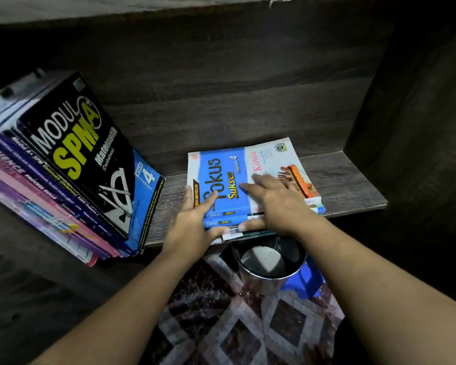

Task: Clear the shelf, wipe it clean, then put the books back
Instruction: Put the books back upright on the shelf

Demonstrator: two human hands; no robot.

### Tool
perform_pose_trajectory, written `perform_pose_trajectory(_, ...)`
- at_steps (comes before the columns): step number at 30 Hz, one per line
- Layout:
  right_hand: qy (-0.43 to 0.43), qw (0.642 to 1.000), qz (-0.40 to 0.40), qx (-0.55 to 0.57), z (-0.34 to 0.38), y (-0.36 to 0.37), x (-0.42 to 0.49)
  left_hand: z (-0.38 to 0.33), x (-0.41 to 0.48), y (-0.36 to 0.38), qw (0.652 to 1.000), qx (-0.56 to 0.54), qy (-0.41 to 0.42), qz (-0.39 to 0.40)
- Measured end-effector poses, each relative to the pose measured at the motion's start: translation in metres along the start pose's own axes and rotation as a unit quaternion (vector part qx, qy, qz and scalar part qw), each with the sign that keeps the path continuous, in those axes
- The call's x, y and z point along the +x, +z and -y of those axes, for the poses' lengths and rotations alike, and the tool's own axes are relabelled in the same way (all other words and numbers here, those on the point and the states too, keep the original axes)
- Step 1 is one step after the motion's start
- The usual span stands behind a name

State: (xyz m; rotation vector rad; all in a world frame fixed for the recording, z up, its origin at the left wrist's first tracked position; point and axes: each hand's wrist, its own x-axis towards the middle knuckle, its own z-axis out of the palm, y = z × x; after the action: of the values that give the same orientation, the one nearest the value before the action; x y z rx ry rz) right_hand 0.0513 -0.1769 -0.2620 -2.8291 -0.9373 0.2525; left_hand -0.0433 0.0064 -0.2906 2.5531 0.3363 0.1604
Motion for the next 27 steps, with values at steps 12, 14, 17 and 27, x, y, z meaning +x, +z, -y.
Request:
perform_pose_trajectory(12,0.037,0.999,0.010,-0.032,0.024,-0.007,0.003,-0.009,-0.003,-0.098,0.960,0.203,0.059,-0.182)
perform_pose_trajectory(14,-0.006,0.999,-0.026,-0.029,0.036,-0.006,0.003,-0.015,-0.011,-0.125,0.926,0.223,0.078,-0.294)
perform_pose_trajectory(17,-0.077,0.996,-0.044,-0.005,0.056,0.006,0.005,-0.017,-0.024,-0.160,0.880,0.211,0.059,-0.421)
perform_pose_trajectory(27,-0.040,0.995,-0.078,-0.056,0.073,0.036,0.010,0.034,-0.040,-0.199,0.892,0.177,0.045,-0.414)
